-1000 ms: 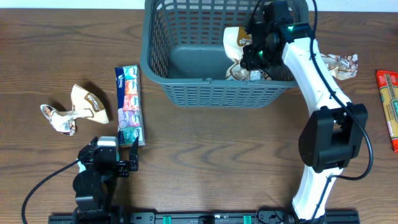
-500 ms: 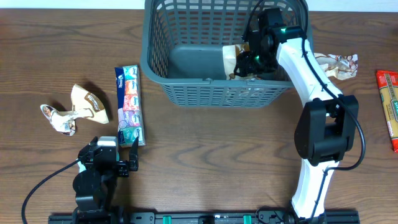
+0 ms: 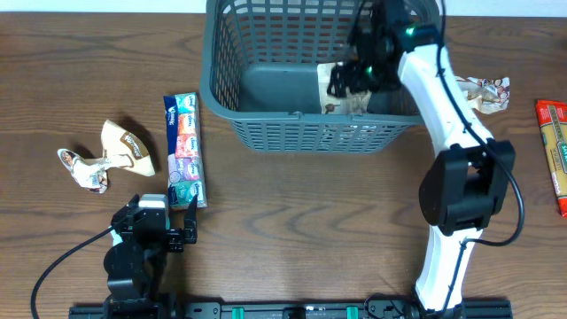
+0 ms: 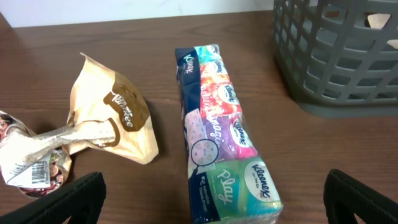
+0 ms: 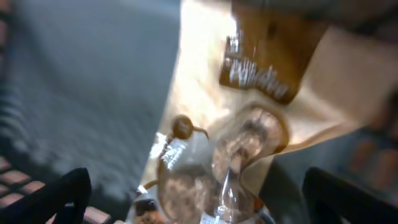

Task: Pack container
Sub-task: 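Lift the brown bag, carry it into the grey basket, release, then move the right gripper back and grasp the white mushroom bag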

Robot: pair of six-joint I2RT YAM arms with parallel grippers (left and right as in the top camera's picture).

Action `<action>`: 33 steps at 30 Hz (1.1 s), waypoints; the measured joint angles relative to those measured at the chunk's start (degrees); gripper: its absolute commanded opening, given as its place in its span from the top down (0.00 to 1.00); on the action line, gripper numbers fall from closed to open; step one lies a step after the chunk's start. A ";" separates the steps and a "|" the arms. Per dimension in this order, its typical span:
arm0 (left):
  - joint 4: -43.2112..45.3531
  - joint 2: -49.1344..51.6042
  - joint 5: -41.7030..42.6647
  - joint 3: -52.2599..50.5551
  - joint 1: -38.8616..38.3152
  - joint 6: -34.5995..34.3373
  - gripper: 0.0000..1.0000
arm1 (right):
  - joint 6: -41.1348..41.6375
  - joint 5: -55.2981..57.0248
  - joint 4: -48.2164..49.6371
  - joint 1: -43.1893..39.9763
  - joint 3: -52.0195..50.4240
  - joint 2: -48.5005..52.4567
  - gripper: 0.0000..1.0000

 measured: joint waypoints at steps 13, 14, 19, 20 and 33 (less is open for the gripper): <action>0.00 0.00 0.00 0.00 0.00 0.00 0.01 | 4.63 -0.24 -9.42 -0.92 46.95 -0.17 0.01; 0.00 0.00 0.00 0.00 0.00 0.00 0.01 | 4.90 -0.26 -9.94 -1.49 49.13 -0.33 0.01; 0.00 0.00 0.00 0.00 0.00 0.00 0.01 | 3.76 0.59 -17.05 -6.23 56.65 -2.73 0.01; 0.00 0.00 0.00 0.00 0.00 0.00 0.01 | 3.41 1.22 -18.60 -7.17 57.24 -3.52 0.01; 0.00 0.00 0.00 0.00 0.00 0.00 0.01 | 27.39 29.86 -24.30 -15.47 54.34 -6.05 0.01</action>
